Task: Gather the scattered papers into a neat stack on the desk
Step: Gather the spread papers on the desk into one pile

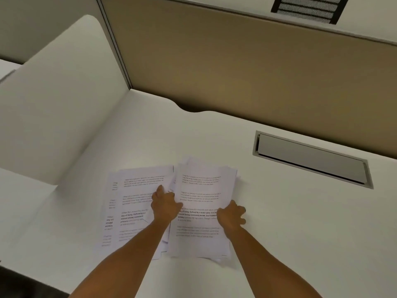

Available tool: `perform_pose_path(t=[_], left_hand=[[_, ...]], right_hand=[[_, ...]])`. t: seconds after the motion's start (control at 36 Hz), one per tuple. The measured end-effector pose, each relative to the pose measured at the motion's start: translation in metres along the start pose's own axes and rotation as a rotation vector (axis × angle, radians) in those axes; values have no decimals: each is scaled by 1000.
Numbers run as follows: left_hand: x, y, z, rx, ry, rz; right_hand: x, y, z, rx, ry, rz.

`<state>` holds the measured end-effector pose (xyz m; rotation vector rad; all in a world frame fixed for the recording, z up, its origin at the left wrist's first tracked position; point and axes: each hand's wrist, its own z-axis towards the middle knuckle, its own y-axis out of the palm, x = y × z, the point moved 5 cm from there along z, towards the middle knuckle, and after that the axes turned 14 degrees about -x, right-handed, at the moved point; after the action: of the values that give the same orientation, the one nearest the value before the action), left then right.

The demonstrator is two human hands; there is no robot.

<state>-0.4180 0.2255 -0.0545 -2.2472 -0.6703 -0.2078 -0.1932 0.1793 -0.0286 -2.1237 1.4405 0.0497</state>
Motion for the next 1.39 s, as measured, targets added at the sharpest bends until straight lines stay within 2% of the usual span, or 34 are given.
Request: perform_pose_path(t=[0.19,0.33,0.42,0.47,0.56,0.64,0.72,0.92,1.19,1.39], left_hand=[[1,-6,5,70,-3,38],[0,-14,13,37,-38,31],[2,-16,11,15,-8,8],[3,-14,8,-2,58,-48],[4,-12,2,-68,198,-282],[2,-15,-6,-74,229,-346],[3,-11,-12,-177,227,-441],[1,-10,-43,-308,359,-594],[-13,-17,-113,-210,412,-751],[-30,-14,-164,38,400,-810]], right_hand=[[-4,5,7,-61,-67,223],[-6,8,10,-121,-99,426],[-9,13,14,-224,-105,596],[-8,15,15,-262,-69,617],[-5,17,13,-270,-58,635],[-2,18,6,-280,-83,601],[2,14,-2,-239,-113,578],[8,4,-29,-304,-338,520],[26,-14,-66,-360,-517,432],[42,-15,-91,-405,-553,443]])
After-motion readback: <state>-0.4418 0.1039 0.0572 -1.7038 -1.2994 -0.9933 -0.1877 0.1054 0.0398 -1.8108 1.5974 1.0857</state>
